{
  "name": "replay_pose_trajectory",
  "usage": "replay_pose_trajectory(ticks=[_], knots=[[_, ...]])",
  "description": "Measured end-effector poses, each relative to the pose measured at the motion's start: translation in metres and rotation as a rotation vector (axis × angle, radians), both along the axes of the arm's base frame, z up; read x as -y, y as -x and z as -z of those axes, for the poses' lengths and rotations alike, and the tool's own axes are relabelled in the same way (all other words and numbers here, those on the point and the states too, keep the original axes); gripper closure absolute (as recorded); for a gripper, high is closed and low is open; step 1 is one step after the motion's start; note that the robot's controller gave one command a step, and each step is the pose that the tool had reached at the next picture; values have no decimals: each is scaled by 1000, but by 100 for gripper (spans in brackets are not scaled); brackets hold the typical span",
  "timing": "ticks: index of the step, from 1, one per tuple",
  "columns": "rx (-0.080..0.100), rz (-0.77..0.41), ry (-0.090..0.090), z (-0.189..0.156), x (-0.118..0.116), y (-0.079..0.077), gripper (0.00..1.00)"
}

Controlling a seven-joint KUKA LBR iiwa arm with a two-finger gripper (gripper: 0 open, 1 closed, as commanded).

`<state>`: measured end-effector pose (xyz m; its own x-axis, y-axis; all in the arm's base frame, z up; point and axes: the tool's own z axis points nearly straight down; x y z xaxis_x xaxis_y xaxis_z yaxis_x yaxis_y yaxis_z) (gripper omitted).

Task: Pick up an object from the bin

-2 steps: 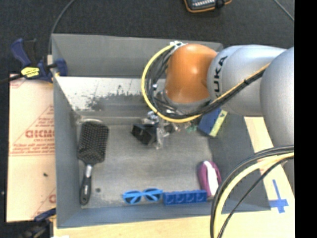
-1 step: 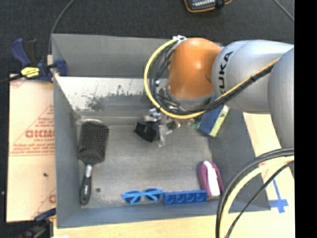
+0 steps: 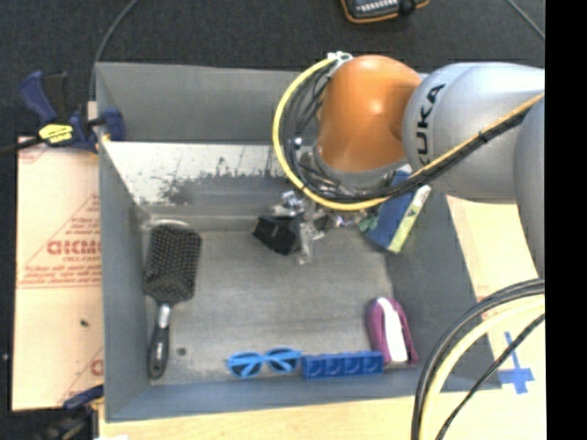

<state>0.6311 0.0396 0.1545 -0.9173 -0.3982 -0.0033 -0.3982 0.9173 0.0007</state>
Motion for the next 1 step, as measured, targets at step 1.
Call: replay_pose_trajectory(ticks=[1], knots=[[-2,3,0,-14,1,1,100]])
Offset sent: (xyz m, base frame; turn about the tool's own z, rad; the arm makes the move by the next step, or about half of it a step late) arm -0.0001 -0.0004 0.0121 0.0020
